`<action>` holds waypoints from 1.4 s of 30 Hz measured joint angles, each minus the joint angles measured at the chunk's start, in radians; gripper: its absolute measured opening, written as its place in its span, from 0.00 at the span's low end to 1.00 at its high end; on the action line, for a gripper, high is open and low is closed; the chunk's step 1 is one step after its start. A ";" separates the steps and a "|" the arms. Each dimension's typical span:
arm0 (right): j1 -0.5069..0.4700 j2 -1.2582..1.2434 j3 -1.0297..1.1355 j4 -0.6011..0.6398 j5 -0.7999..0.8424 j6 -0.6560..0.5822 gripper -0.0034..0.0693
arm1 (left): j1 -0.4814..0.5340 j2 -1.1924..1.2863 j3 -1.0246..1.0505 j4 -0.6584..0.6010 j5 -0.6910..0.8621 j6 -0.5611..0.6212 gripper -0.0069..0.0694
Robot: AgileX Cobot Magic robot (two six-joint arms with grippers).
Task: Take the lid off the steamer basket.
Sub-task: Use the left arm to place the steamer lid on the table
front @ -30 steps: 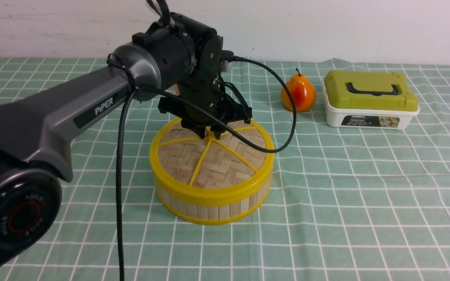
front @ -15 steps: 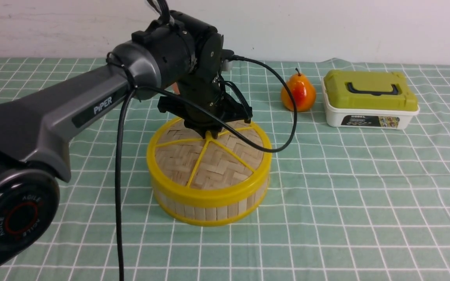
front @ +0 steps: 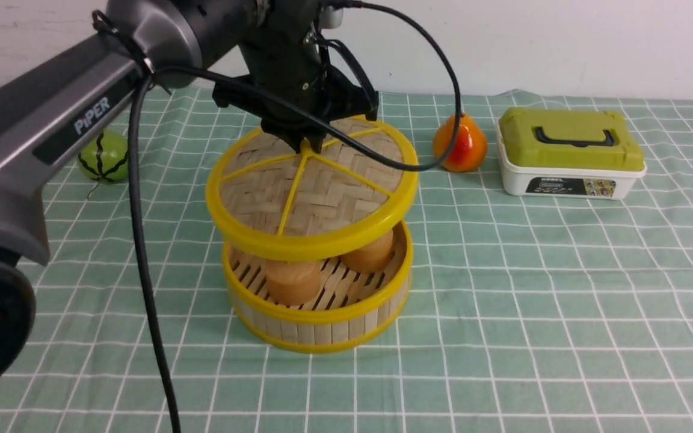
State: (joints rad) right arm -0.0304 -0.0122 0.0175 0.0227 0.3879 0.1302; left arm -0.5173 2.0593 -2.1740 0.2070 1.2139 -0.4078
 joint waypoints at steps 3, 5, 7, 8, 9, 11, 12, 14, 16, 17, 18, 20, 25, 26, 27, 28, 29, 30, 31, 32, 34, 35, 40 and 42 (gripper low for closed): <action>0.000 0.000 0.000 0.000 0.000 0.000 0.38 | 0.008 -0.037 0.001 0.055 0.029 0.051 0.24; 0.000 0.000 0.000 0.000 0.000 0.000 0.38 | 0.026 -0.068 0.001 0.085 0.029 0.084 0.24; 0.000 0.000 0.000 0.000 0.000 0.000 0.38 | 0.045 -0.091 0.001 0.093 0.029 0.095 0.24; 0.000 0.000 0.000 0.000 0.000 0.000 0.38 | 0.077 -0.126 0.010 0.085 0.029 0.097 0.24; 0.000 0.000 0.000 0.000 0.000 0.000 0.38 | 0.112 -0.160 0.032 0.068 0.029 0.096 0.24; 0.000 0.000 0.000 0.000 0.000 0.000 0.38 | 0.161 -0.207 0.084 0.033 0.029 0.096 0.24; 0.000 0.000 0.000 0.000 0.000 0.000 0.38 | 0.178 -0.227 0.114 0.019 0.029 0.096 0.24; 0.000 0.000 0.000 0.000 0.000 0.000 0.38 | 0.232 -0.278 0.212 -0.007 0.029 0.097 0.24; 0.000 0.000 0.000 0.000 0.000 0.000 0.38 | 0.282 -0.318 0.317 -0.012 0.029 0.097 0.24; 0.000 0.000 0.000 0.000 0.000 0.000 0.38 | 0.311 -0.340 0.391 -0.012 0.029 0.097 0.24; 0.000 0.000 0.000 0.000 0.000 0.000 0.38 | 0.333 -0.357 0.456 -0.012 0.029 0.096 0.24; 0.000 0.000 0.000 0.000 0.000 0.000 0.38 | 0.367 -0.377 0.560 -0.012 0.022 0.086 0.24; 0.000 0.000 0.000 0.000 0.000 0.000 0.38 | 0.417 -0.390 0.842 -0.012 -0.198 0.024 0.24; 0.000 0.000 0.000 0.000 0.000 0.000 0.38 | 0.417 -0.387 0.866 -0.012 -0.231 0.022 0.24; 0.000 0.000 0.000 0.000 0.000 0.000 0.38 | 0.417 -0.384 0.900 -0.013 -0.286 0.019 0.24; 0.000 0.000 0.000 0.000 0.000 0.000 0.38 | 0.417 -0.376 0.933 -0.015 -0.355 0.018 0.24; 0.000 0.000 0.000 0.000 0.000 0.000 0.38 | 0.417 -0.374 0.936 -0.015 -0.363 0.018 0.24; 0.000 0.000 0.000 0.000 0.000 0.000 0.38 | 0.417 -0.360 0.950 -0.016 -0.420 0.018 0.24; 0.000 0.000 0.000 0.000 0.000 0.000 0.38 | 0.417 -0.348 0.952 -0.015 -0.457 0.017 0.24; 0.000 0.000 0.000 0.000 0.000 0.000 0.38 | 0.417 -0.345 0.952 -0.015 -0.465 0.017 0.24; 0.000 0.000 0.000 0.000 0.000 0.000 0.38 | 0.417 -0.307 0.953 -0.007 -0.559 0.017 0.24; 0.000 0.000 0.000 0.000 0.000 0.000 0.38 | 0.417 -0.290 0.953 -0.005 -0.590 0.017 0.24; 0.000 0.000 0.000 0.000 0.000 0.000 0.38 | 0.417 -0.231 0.953 -0.026 -0.618 0.017 0.24; 0.000 0.000 0.000 0.000 0.000 0.000 0.38 | 0.417 -0.220 0.953 -0.040 -0.621 0.017 0.24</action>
State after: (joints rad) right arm -0.0304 -0.0122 0.0175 0.0227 0.3879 0.1302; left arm -0.0999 1.8389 -1.2210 0.1672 0.5926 -0.3905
